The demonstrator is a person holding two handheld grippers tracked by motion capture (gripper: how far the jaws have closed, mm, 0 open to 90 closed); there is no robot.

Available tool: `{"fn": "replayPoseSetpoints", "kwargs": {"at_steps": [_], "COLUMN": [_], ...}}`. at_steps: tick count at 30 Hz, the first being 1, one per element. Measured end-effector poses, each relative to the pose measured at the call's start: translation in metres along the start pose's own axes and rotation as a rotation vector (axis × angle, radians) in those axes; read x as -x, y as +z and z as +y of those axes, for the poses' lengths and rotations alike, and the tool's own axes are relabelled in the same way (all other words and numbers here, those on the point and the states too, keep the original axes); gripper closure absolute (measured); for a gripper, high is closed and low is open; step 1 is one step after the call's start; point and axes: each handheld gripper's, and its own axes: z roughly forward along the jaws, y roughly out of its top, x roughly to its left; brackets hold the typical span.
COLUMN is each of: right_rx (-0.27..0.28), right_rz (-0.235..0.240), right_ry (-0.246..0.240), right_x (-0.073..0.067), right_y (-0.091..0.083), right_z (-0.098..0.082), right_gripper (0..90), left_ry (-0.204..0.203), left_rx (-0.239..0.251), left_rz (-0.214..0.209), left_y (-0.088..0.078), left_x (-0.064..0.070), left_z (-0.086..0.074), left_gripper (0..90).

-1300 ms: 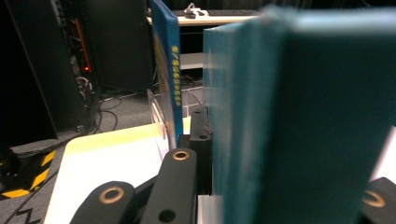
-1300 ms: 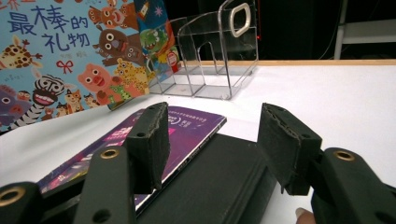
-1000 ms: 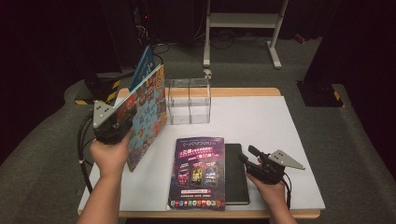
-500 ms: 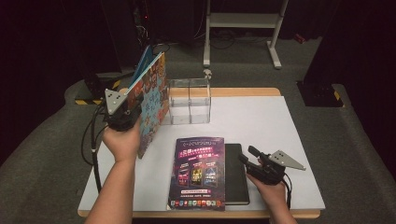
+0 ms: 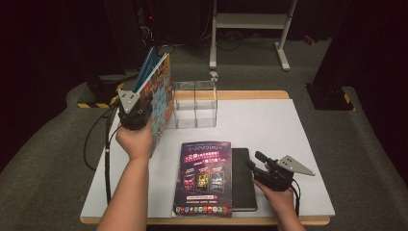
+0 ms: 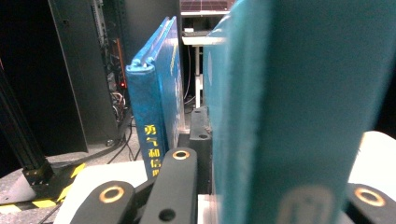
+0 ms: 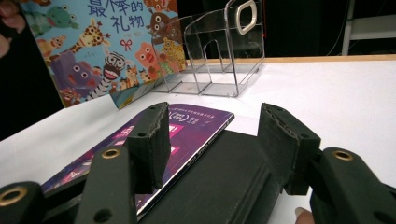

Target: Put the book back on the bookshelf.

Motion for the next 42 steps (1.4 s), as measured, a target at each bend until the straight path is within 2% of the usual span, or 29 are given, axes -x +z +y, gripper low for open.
{"fn": "replayPoseSetpoints", "kwargs": {"at_steps": [8,16,24,31,42], "right_rx": [-0.008,-0.01,-0.013,-0.012,-0.028], "right_rz": [0.008,0.012,0.014,0.016,0.013], "right_ry": [0.005,0.006,0.004,0.0,-0.006], "right_x": [-0.001,-0.002,-0.002,-0.004,-0.006], "right_y": [0.001,0.001,0.001,0.001,0.004], "right_z": [-0.002,-0.002,-0.003,-0.003,-0.005], "right_gripper": [43.7,43.9,43.9,43.9,43.8], "left_ry": [0.035,0.027,0.005,0.029,0.015], "left_rx": [0.018,0.017,0.016,0.002,-0.038], "left_rz": [-0.005,-0.006,-0.002,-0.011,-0.032], "left_y": [0.008,0.012,0.002,-0.011,-0.019], "left_x": [0.005,0.004,-0.005,-0.007,-0.013], "left_z": [-0.009,-0.02,-0.026,-0.035,-0.039], "left_gripper": [81.7,81.6,81.1,80.8,80.1]}}
